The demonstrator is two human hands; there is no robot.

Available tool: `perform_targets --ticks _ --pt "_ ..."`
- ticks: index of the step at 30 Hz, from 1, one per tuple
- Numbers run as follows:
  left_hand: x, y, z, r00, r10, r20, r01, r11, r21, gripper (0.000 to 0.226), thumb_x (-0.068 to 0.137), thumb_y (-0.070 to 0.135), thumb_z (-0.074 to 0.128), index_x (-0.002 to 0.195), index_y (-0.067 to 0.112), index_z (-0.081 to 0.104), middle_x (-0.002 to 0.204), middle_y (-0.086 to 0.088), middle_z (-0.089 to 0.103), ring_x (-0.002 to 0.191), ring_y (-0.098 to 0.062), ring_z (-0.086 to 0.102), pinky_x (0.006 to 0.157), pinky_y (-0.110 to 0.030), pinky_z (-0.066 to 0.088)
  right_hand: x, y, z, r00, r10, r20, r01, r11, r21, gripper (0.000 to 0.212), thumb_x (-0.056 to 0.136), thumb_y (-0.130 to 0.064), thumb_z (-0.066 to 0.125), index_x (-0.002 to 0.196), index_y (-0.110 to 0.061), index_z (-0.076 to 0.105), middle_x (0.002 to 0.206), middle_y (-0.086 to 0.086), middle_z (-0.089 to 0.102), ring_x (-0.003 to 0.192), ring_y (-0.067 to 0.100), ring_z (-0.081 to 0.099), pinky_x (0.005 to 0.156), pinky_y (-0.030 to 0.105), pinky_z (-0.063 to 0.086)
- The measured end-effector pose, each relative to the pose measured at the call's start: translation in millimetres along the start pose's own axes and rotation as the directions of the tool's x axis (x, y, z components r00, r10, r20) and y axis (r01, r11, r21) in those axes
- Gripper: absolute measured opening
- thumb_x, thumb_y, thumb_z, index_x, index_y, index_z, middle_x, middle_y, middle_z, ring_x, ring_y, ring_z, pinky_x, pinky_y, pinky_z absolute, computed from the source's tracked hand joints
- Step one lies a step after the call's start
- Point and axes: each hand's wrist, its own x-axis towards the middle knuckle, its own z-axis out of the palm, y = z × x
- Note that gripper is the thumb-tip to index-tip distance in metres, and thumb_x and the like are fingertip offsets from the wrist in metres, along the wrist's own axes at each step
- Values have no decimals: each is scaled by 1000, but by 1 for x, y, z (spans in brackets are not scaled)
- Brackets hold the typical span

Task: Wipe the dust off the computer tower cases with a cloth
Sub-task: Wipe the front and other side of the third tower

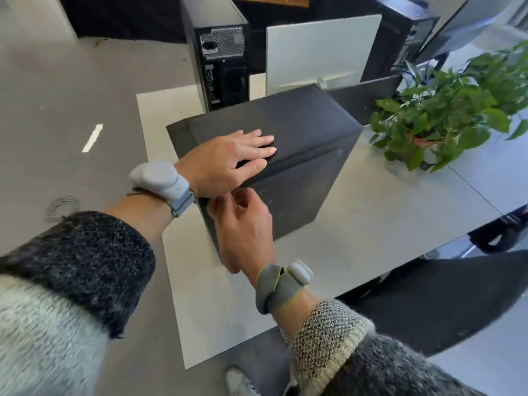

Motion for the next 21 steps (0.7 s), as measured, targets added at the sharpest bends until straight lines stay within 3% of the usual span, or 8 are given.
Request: perform_targets --ticks 3,5,8,12,14,19,21 --pt "-3 -4 5 988 -58 -145 50 997 -61 38 112 34 43 141 22 65 153 9 54 149 -7 39 126 -33 27 4 -5 4 999 19 33 -19 1000 -6 16 99 -42 66 100 -26 66 86 -10 73 79 9 68 72 32 59" --pt "-3 -5 10 974 -81 -211 71 996 -51 38 112 37 42 133 22 69 146 9 61 142 -9 48 120 -36 38 3 3 -2 998 -60 -2 60 998 -23 13 98 -38 69 96 -26 64 81 -8 70 76 13 65 68 33 57" --pt "-3 -7 11 964 -101 -245 93 995 -45 36 112 34 43 125 18 72 139 7 66 133 -13 54 113 -30 41 9 16 -4 993 -116 -19 115 992 -44 14 97 -37 71 92 -27 63 79 -6 71 74 15 66 68 38 57" --pt "-2 -6 5 950 -123 -286 107 992 -71 31 110 29 47 125 18 72 130 6 70 124 -13 57 107 -29 44 16 28 -9 998 59 13 -58 997 -55 16 95 -34 74 87 -22 68 74 -10 71 67 4 65 57 18 49" --pt "-6 -11 5 943 -140 -301 119 989 -89 28 108 26 53 127 20 72 126 6 71 122 -12 58 106 -32 46 13 31 -13 997 82 2 -82 995 -50 17 94 -35 75 86 -21 69 71 -7 71 65 8 65 56 18 48" --pt "-1 -13 4 944 -89 -318 67 995 -78 23 105 18 58 120 21 74 118 8 71 118 -13 56 104 -30 44 16 4 -8 970 -208 -126 219 972 81 18 99 -22 76 89 -11 66 71 -12 69 65 4 63 61 16 49" --pt "-1 -17 5 940 -63 -336 42 997 -70 21 105 17 58 116 22 75 115 10 71 115 -13 54 102 -28 43 16 5 -4 962 -236 -137 248 966 74 17 99 -22 75 94 -11 63 76 -15 71 70 5 67 66 20 53"
